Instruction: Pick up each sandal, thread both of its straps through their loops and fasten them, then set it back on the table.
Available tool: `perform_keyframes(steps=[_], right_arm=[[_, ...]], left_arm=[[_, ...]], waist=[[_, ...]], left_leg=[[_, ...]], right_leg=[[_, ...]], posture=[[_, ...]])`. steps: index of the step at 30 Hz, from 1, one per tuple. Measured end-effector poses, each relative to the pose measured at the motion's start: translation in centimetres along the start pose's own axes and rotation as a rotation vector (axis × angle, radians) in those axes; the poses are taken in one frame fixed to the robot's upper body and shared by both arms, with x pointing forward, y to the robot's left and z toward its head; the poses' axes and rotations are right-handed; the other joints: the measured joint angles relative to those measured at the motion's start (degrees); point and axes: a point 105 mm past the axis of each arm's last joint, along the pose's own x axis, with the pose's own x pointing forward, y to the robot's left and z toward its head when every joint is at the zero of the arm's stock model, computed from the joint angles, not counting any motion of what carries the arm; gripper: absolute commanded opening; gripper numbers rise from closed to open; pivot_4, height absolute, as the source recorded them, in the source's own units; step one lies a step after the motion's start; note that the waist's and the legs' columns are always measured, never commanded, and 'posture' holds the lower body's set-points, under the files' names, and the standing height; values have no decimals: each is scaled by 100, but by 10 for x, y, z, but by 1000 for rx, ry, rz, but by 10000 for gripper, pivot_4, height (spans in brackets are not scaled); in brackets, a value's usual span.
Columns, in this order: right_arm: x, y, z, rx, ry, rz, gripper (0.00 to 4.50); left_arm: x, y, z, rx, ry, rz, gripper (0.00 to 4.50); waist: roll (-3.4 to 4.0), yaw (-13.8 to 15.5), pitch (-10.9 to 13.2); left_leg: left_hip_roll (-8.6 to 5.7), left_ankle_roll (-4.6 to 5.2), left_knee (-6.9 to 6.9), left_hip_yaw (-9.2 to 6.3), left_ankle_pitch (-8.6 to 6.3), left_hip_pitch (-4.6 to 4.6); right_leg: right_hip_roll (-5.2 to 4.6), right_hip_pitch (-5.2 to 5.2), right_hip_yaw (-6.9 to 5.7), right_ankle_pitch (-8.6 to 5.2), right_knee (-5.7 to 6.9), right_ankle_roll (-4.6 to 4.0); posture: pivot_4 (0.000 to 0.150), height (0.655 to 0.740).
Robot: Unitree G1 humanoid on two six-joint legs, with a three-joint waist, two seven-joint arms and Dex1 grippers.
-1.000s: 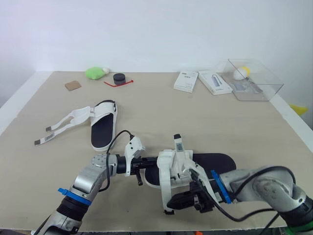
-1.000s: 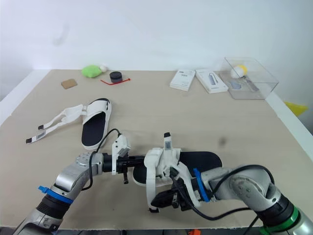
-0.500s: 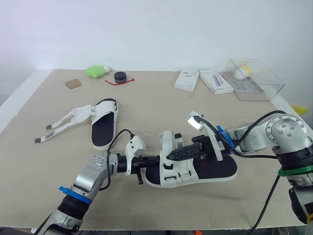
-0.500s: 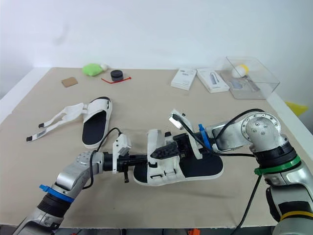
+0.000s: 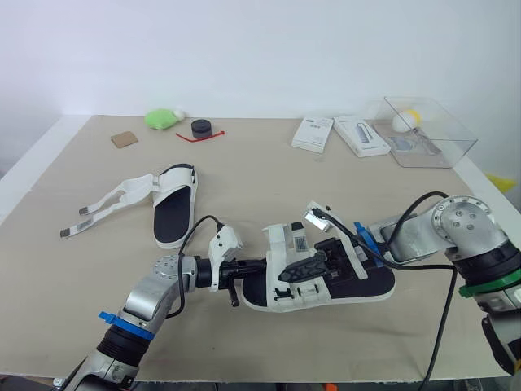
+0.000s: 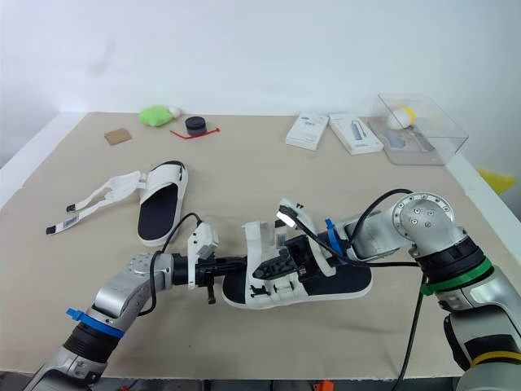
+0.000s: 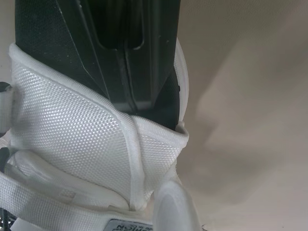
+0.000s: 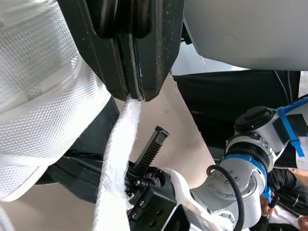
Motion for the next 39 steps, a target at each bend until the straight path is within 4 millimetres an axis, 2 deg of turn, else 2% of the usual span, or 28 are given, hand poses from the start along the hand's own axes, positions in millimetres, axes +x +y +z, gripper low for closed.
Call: perform_keyframes(steps=[9, 13, 21, 39], right_arm=[[1, -9, 3, 28, -29, -45, 681], [3, -15, -4, 61, -9, -56, 681], [6, -11, -9, 58, 9, -30, 681], [5, -9, -3, 78, 11, 24, 681]], left_arm=[[0, 0, 0, 1, -3, 0, 0], [0, -1, 0, 1, -4, 0, 0], [0, -1, -1, 3, -6, -1, 0], [0, -1, -1, 9, -10, 1, 0]], waist=[[2, 0, -1], [5, 1, -2], [5, 1, -12], [10, 1, -8]], left_leg=[[-1, 0, 0, -3, 0, -4], [-1, 0, 0, -4, 0, -8], [-2, 0, -1, -8, 0, -9], [-3, 0, -1, -9, 0, -18]], right_leg=[[-1, -1, 0, 0, 0, 0], [-1, -2, 1, 0, 0, -1], [0, -1, -2, 0, -1, -1], [0, -12, -2, 0, -1, -1]], posture=[[1500, 7400], [1500, 7400], [1500, 7400], [1500, 7400]])
